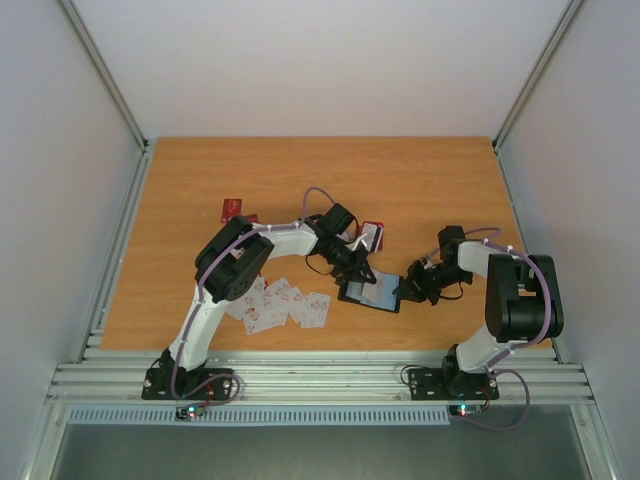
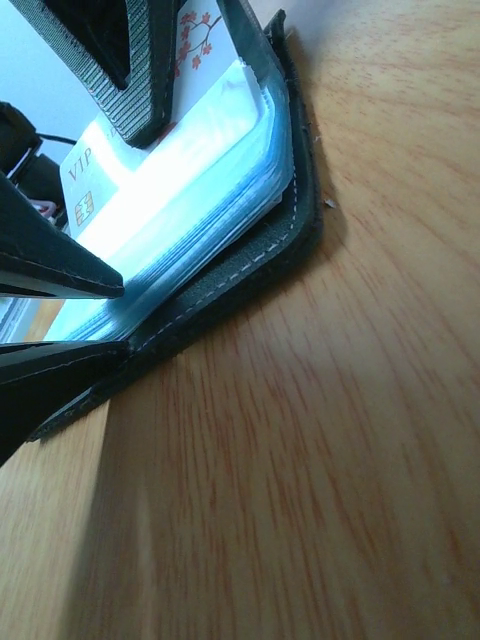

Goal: Put the credit cards into the card holder

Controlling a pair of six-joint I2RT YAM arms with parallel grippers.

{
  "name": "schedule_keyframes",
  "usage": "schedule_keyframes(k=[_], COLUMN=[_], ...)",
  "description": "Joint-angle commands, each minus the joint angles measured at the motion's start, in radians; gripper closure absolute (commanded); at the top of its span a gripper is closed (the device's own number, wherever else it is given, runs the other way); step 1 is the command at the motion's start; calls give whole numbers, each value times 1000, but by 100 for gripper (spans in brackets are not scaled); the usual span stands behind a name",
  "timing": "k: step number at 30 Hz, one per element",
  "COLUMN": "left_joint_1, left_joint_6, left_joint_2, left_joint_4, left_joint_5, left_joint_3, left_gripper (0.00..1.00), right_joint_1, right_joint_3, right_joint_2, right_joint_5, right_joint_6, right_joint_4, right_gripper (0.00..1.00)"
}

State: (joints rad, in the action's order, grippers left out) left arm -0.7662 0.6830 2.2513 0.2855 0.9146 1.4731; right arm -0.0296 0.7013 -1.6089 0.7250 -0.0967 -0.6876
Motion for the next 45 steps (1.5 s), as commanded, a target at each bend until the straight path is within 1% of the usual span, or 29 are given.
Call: schedule_keyframes(k=[1, 5, 16, 21, 25, 33, 45], left_joint_1=[-18, -21, -20, -20, -19, -23, -39], left_joint_6=[14, 17, -54, -90, -110, -107, -78], left_joint_2=[-15, -16, -47, -53, -53, -22, 24], left_joint_4=[10, 52, 283, 416, 491, 579, 603], left_joint_5=[-43, -65, -170, -223, -256, -296, -294], left_joint_3=[-19, -10, 62, 112, 148, 208, 260], left_gripper=[100, 99, 73, 65, 58, 58, 62], right_joint_1=[13, 14, 14, 14, 13, 14, 14], right_joint_3=[-40, -39, -56, -70, -76, -82, -94], right_joint_2=[-31, -30, -22, -26, -29, -26, -44], right_joint_5=[-23, -21, -11, 1, 11, 23, 43], right_joint_6=[-23, -28, -53, -74, -85, -87, -94], right_joint_4=[75, 83, 133, 172, 197, 212, 246], right_gripper=[87, 87, 87, 87, 87, 87, 87])
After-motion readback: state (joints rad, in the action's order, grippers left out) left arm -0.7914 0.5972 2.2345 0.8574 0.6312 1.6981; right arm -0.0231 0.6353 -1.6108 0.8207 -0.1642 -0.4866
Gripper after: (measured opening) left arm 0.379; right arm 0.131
